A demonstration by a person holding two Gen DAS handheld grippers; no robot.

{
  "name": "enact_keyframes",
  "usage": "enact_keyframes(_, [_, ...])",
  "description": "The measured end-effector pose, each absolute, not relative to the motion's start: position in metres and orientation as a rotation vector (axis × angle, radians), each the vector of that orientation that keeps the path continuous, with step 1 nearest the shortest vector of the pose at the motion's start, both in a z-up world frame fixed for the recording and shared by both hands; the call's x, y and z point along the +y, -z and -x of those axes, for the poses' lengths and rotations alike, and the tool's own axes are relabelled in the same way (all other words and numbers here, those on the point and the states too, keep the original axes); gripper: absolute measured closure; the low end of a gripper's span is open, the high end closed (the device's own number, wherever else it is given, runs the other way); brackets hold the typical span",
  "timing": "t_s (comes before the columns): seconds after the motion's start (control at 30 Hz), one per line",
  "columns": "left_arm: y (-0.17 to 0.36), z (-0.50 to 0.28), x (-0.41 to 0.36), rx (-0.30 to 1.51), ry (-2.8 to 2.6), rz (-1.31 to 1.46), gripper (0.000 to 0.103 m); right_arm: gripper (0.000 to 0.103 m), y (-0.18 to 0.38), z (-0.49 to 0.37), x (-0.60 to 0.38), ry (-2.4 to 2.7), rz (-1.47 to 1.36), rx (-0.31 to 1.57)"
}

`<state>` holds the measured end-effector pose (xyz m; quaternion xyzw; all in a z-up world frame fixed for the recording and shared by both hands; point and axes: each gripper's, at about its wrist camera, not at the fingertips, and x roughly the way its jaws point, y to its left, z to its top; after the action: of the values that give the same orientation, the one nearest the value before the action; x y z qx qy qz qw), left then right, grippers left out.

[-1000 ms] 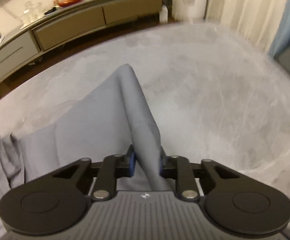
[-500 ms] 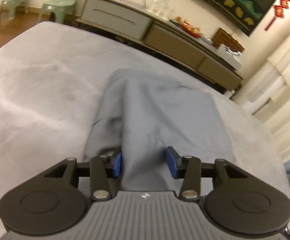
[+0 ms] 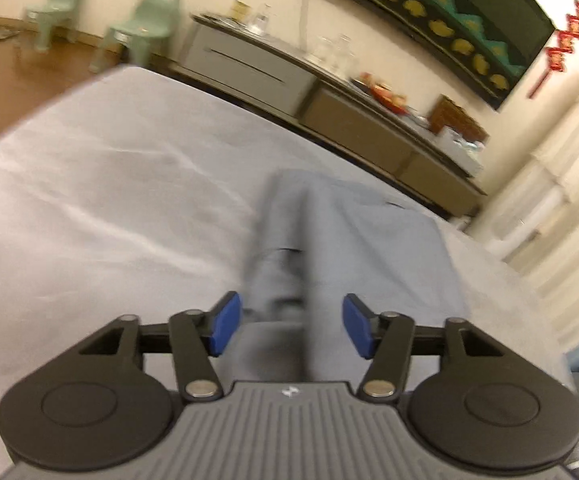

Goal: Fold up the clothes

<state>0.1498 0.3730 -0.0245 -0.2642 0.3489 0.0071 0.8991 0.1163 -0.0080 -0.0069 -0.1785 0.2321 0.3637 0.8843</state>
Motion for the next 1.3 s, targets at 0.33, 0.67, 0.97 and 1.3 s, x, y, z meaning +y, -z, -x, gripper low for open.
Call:
enact_keyframes(0.33, [0.059, -0.132, 0.384, 0.787, -0.005, 0.713, 0.053, 0.061, -0.005, -0.109, 0.056, -0.886, 0.4, 0.521])
enact_keyframes(0.67, [0.07, -0.127, 0.375, 0.834, 0.052, 0.696, 0.059, 0.095, -0.033, -0.142, 0.074, -0.875, 0.23, 0.623])
enact_keyframes(0.97, [0.071, -0.064, 0.369, 0.838, 0.187, 0.833, 0.065, 0.097, -0.018, -0.134, 0.105, -1.003, 0.399, 0.653])
enact_keyframes(1.3, [-0.003, -0.148, 0.373, 0.744, 0.115, 0.584, 0.063, 0.1, 0.027, -0.105, 0.087, -1.065, 0.709, 0.627])
